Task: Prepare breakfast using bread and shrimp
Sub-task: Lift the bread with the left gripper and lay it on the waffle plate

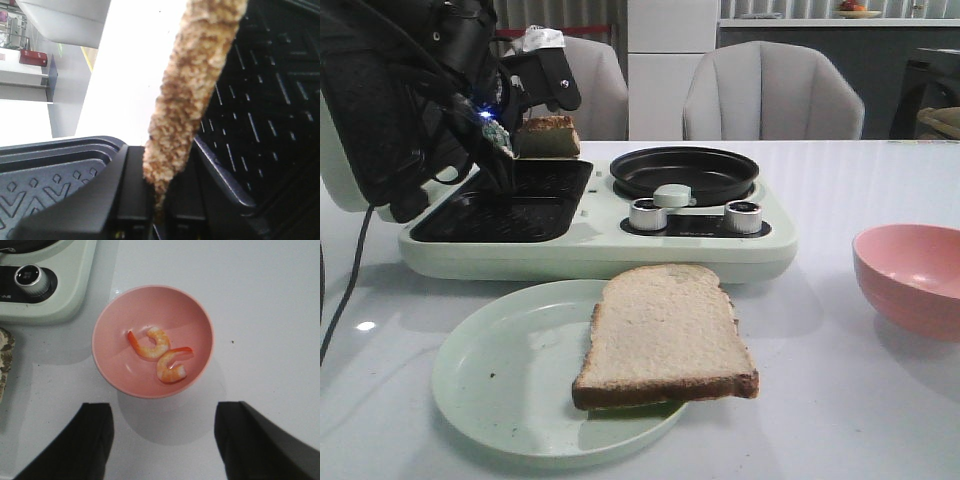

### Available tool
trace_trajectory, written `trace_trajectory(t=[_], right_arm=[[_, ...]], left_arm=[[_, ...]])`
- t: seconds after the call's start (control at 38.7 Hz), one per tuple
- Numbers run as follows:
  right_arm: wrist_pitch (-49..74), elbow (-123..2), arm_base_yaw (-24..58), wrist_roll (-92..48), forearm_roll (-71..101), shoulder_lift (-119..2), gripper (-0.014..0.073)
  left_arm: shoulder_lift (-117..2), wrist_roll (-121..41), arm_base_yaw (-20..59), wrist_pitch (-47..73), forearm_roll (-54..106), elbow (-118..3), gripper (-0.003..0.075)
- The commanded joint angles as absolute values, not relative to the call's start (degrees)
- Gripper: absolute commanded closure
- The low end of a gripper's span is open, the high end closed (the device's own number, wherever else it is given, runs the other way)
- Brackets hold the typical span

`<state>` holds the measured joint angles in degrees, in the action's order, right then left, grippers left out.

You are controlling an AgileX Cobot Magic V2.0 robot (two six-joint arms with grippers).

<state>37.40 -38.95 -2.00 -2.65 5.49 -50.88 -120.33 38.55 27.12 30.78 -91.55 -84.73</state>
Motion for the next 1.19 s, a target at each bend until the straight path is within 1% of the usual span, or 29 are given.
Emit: trace_trajectory(t=[0.0,0.03,0.13,0.34,0.39,0.62,0.78,0.85,0.96,1.06,1.16], right_arm=[[33.4,-40.9,-2.1,-3.1,5.1,-50.6,0.0052],[33.4,-40.9,-2.1,-3.1,5.1,-50.6,0.0052],[33.4,-40.9,-2.1,-3.1,5.1,-50.6,0.0052],[33.4,-40.9,-2.1,-3.1,5.1,-50.6,0.0052],[33.4,-40.9,-2.1,-3.1,5.1,-50.6,0.0052],[33.4,-40.9,-2.1,-3.1,5.1,-50.6,0.0052],[33.4,-40.9,-2.1,-3.1,5.1,-50.6,0.0052],[33.4,-40.9,-2.1,-3.1,5.1,-50.6,0.0052],[33.4,-40.9,-2.1,-3.1,5.1,-50.6,0.0052],[33.4,-40.9,-2.1,-3.1,5.1,-50.6,0.0052],[33.4,-40.9,-2.1,-3.1,5.1,-50.6,0.0052]], left_arm=[[-114.6,38.9,27.1,33.0,-92.8,-85.0,0.0565],[-114.6,38.9,27.1,33.0,-92.8,-84.6,0.0556],[-113.3,38.9,27.1,32.1,-92.8,-82.2,0.0477],[-112.5,38.9,27.1,32.4,-92.8,-78.3,0.0268],[-112.4,38.9,27.1,32.9,-92.8,-78.1,0.0243],[-109.5,39.3,28.5,33.3,-92.6,-77.3,0.0244],[-106.5,39.1,30.3,34.2,-88.4,-77.3,0.0244],[-104.9,38.4,31.3,35.1,-85.0,-77.3,0.0244],[-103.3,32.4,32.4,36.4,-78.6,-77.3,0.0244],[-102.0,30.3,33.2,42.6,-72.1,-77.3,0.0244],[-99.8,30.3,33.5,46.1,-64.6,-77.3,0.0244]])
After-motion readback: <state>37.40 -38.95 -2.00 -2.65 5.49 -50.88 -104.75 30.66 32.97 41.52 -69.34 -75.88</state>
